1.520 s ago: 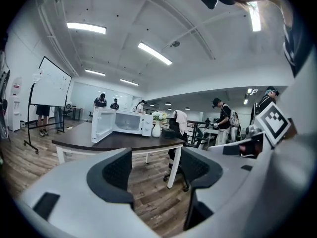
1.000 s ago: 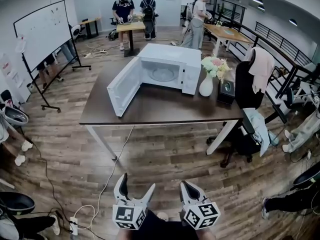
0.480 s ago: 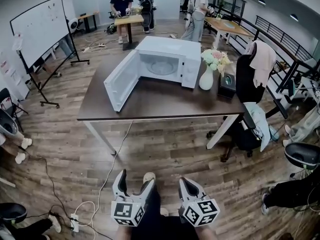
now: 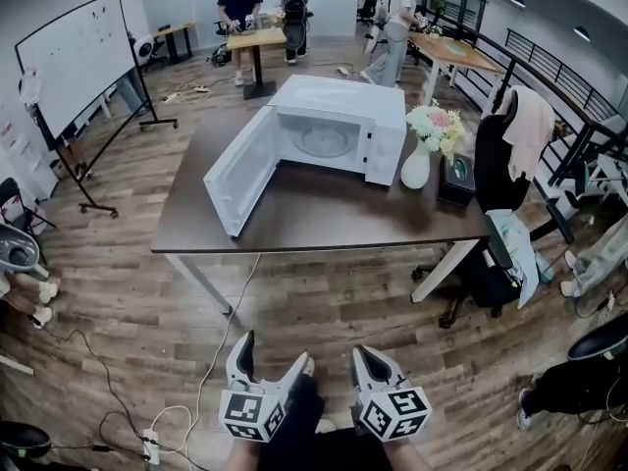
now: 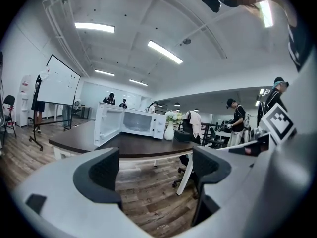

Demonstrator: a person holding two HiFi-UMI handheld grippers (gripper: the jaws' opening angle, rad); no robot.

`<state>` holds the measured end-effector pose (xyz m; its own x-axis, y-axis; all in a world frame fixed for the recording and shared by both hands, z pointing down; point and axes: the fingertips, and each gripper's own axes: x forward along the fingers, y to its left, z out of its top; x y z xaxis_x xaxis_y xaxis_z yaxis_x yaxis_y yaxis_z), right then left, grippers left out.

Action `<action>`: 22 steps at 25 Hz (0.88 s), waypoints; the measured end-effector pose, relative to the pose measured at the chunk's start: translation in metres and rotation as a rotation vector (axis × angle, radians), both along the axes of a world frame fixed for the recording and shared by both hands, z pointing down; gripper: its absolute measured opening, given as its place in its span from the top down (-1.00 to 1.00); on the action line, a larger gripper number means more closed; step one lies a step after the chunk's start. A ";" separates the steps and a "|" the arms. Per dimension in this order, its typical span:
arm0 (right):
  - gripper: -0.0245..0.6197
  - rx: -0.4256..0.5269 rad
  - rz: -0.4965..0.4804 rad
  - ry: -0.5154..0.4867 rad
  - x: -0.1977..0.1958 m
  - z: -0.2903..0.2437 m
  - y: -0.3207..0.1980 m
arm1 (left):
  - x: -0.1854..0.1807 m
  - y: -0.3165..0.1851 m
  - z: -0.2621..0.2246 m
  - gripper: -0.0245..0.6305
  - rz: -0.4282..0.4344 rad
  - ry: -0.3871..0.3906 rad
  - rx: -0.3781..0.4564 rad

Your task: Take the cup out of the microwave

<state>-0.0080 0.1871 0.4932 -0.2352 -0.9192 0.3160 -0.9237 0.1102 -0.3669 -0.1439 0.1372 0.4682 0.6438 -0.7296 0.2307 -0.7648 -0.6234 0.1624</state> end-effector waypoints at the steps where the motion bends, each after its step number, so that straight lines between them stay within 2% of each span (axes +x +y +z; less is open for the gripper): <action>1: 0.94 0.000 0.000 0.002 0.001 -0.002 -0.009 | 0.002 -0.009 -0.001 -0.41 0.006 -0.002 -0.004; 9: 0.94 0.009 0.026 0.011 0.013 -0.018 -0.080 | 0.019 -0.082 -0.018 -0.41 0.055 -0.003 0.012; 22: 0.94 -0.003 0.077 0.021 0.023 -0.024 -0.175 | 0.035 -0.184 -0.017 -0.41 0.124 0.009 -0.004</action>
<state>0.0153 0.0116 0.4688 -0.1571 -0.9334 0.3226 -0.9368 0.0374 -0.3479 -0.1087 -0.0473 0.4514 0.7310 -0.6435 0.2271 -0.6805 -0.7123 0.1718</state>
